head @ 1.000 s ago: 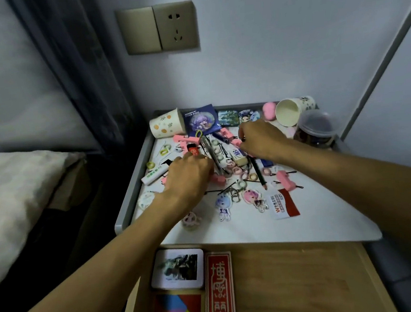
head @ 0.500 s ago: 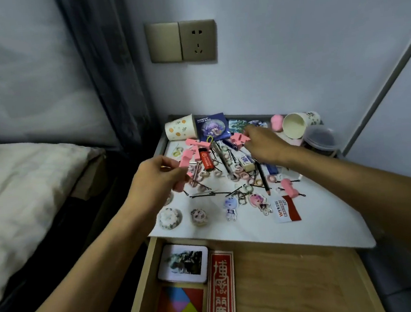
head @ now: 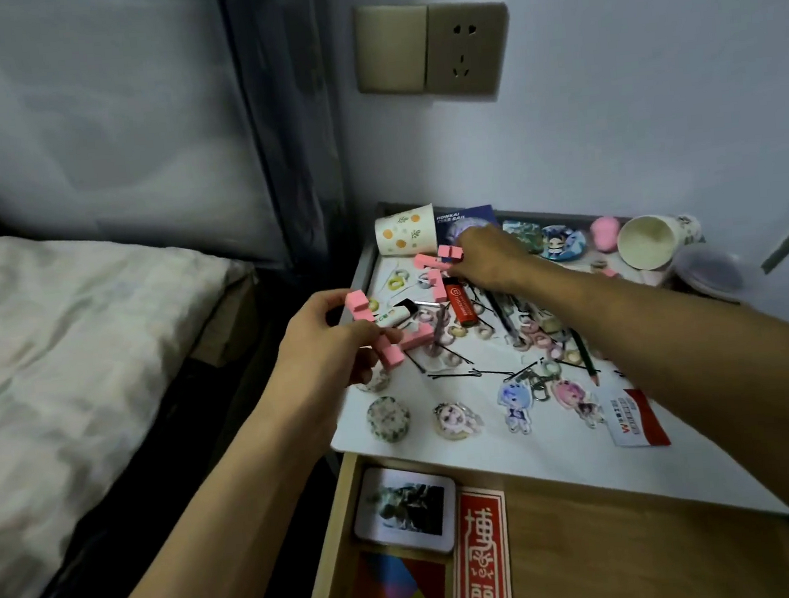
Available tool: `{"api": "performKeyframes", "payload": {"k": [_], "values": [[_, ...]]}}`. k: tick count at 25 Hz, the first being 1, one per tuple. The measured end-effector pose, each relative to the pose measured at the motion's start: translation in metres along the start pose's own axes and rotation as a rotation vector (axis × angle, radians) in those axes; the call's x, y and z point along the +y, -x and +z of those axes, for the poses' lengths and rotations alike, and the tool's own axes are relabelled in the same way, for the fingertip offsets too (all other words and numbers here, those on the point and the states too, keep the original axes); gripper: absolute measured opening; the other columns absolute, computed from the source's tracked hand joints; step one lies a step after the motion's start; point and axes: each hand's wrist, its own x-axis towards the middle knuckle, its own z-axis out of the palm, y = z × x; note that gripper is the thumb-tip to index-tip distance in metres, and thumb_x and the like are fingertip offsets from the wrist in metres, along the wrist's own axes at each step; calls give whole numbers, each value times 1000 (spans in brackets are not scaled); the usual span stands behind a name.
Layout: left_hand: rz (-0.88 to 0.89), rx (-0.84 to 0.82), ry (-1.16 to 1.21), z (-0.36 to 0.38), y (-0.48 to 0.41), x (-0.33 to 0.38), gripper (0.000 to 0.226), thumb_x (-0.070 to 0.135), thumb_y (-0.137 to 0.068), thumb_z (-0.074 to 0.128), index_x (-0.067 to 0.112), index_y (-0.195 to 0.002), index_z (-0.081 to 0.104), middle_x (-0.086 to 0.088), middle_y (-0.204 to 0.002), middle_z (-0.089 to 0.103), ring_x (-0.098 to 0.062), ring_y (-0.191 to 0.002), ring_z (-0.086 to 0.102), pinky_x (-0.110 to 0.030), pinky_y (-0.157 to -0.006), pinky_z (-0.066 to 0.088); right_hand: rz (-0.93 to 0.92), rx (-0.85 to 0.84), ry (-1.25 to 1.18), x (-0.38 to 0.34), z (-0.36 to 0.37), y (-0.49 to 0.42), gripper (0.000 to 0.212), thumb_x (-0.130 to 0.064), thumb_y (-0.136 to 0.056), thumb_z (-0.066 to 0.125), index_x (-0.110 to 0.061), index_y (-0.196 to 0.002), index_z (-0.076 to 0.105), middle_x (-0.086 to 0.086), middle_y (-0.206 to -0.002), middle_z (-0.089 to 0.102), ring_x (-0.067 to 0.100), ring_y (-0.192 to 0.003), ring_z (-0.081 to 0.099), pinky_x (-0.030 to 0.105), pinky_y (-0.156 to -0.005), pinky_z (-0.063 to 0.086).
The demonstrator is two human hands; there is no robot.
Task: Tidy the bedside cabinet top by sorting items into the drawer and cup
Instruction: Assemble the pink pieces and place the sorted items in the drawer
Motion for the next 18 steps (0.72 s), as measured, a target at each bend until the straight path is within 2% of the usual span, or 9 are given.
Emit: {"api": "performKeyframes", "payload": {"k": [3,6,8,11,14,16,18], "values": [[7,7,35,-4,-4,1,35,-6,-91,54,19,-116,60,-21,-87,73,-10,-49,57,-20,-45,47,-12,6,63,-1,7,-6,31,-32,-88,68,-12,-110,60,8,-115,61,27,-102,58,38,-86,52],[-4,-16,105,-2,-9,0,21,2,-97,51,8,-113,62,-21,-78,69,-15,-52,59,-24,-48,50,-47,6,66,-2,-7,1,25,-31,-91,64,-17,-111,62,3,-110,63,22,-87,59,32,-74,50],[5,-37,142,2,-8,-2,17,8,-101,48,4,-112,61,-16,-72,64,-17,-52,61,-25,-50,52,-31,7,69,-2,-27,17,20,-33,-93,61,-15,-103,64,6,-98,66,23,-76,60,32,-66,50],[5,-88,134,11,3,-4,15,10,-100,53,-1,-107,61,-14,-72,66,-18,-57,65,-24,-55,55,14,82,-150,-3,-57,65,24,-33,-95,60,-9,-93,64,7,-81,63,23,-66,60,30,-55,46],[-2,-156,105,21,19,-6,14,4,-95,59,-7,-102,63,-15,-76,67,-18,-62,64,-23,-61,58,53,38,-448,-7,-67,145,10,-28,-97,55,-19,-93,60,-3,-73,60,5,-53,53,17,-42,37],[5,-224,99,30,34,-11,16,3,-93,60,-10,-101,64,-15,-79,68,-17,-63,64,-22,-66,59,39,1,-551,-12,-64,198,8,-26,-97,55,-22,-95,62,-9,-71,61,-6,-50,52,14,-46,36],[6,-292,80,40,49,-19,14,3,-92,61,-8,-99,66,-11,-77,71,-17,-66,67,-22,-67,59,15,19,-603,-13,-58,236,10,-25,-96,57,-19,-96,65,-12,-64,59,-5,-50,50,18,-50,35]]}}
